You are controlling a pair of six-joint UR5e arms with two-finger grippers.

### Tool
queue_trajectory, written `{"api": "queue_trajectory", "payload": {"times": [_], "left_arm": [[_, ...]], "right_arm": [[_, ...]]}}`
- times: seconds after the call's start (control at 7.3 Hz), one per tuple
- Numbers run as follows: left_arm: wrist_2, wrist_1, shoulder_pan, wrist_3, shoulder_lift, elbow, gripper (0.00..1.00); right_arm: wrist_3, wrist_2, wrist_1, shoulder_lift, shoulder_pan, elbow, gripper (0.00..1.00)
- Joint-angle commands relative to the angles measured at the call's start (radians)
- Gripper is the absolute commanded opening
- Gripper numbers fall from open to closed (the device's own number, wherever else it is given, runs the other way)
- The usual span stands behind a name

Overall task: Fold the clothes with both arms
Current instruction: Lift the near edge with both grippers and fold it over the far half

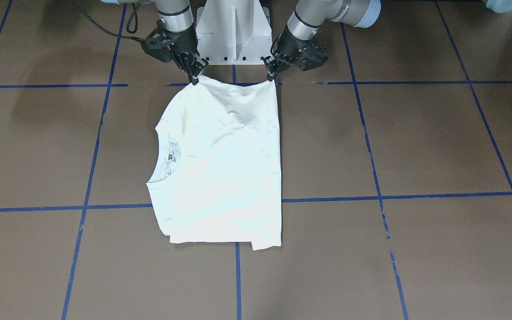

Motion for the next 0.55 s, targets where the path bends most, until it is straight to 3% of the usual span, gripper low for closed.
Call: {"api": "queue_trajectory", "payload": {"times": [0.0,0.14,0.41], "left_arm": [[-0.005,0.054,0.016,-0.045,0.005,-0.146,0.00],[-0.007,0.099,0.016,-0.043,0.001,-0.202,0.00],[-0.009,0.171,-0.110,0.004,-0.077,-0.194,0.00]], "right_arm": [[0.020,0.016,-0.084,-0.046,-0.033,0.167,0.00],[0.021,0.004,-0.109,-0.045,-0.016,0.222,0.00],[0.017,-0.025,-0.108,-0.029,0.083,0.194,0.00]]}}
